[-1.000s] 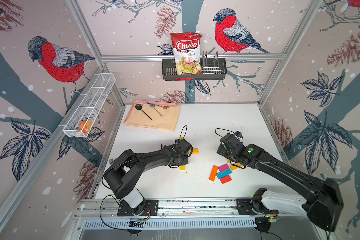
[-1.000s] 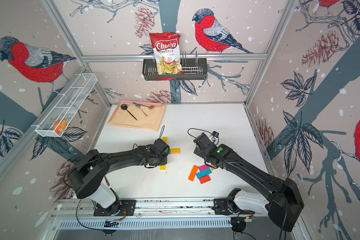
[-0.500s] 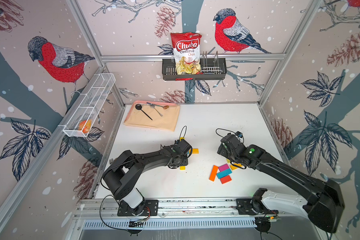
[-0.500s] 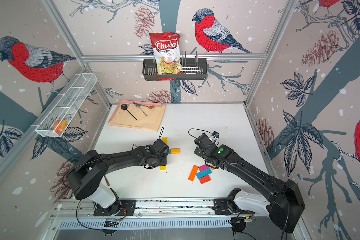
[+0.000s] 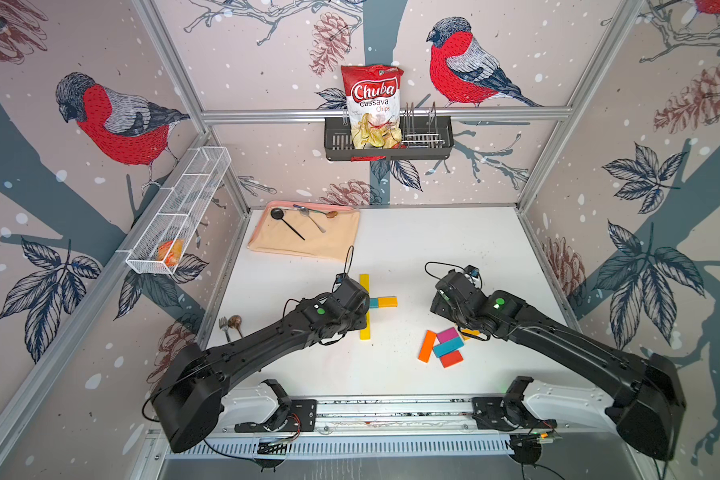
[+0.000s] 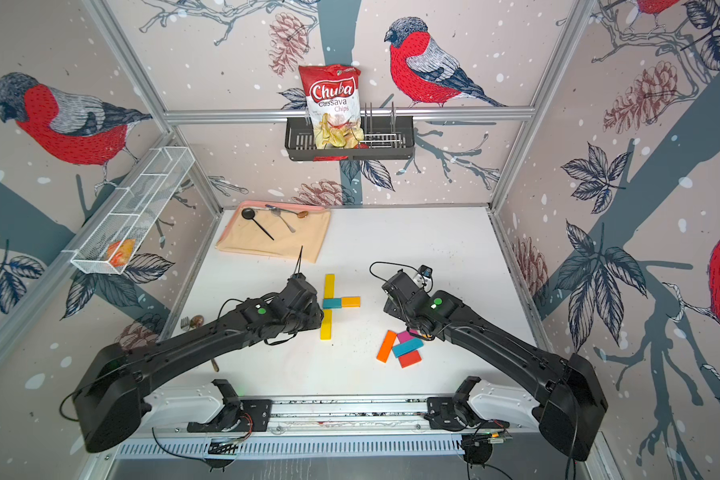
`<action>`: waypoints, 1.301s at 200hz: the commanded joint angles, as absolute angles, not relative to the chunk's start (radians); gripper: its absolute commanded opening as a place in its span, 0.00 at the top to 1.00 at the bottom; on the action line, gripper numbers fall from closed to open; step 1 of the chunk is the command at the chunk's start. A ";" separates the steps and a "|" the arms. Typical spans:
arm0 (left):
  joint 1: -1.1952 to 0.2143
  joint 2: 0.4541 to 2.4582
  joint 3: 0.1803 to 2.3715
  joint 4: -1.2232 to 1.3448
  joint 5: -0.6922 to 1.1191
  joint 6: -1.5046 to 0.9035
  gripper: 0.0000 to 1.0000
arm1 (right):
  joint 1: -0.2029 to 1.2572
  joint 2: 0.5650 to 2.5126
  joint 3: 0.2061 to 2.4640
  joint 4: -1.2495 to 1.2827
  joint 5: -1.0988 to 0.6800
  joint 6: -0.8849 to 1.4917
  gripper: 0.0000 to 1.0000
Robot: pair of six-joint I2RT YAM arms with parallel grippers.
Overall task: Assemble the letter h with building blocks
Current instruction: Assemble the building block at the center of the board.
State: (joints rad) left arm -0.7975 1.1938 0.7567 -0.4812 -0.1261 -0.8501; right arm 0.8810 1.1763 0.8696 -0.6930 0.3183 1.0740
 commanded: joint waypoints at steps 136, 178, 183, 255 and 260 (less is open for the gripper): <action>-0.548 0.943 0.699 -0.430 -0.186 -0.768 0.59 | 1.062 1.547 0.816 -0.568 0.199 1.279 0.35; -0.532 0.937 0.670 -0.420 -0.172 -0.756 0.59 | 1.034 1.595 0.842 -0.561 0.202 1.199 0.46; -0.530 0.937 0.669 -0.422 -0.170 -0.755 0.59 | 1.033 1.600 0.847 -0.561 0.202 1.188 0.52; -0.522 0.930 0.617 -0.391 -0.139 -0.767 0.60 | 1.074 1.700 1.034 -0.593 0.209 1.033 0.68; -0.521 0.931 0.609 -0.383 -0.127 -0.771 0.61 | 1.071 1.715 1.049 -0.596 0.207 1.023 0.68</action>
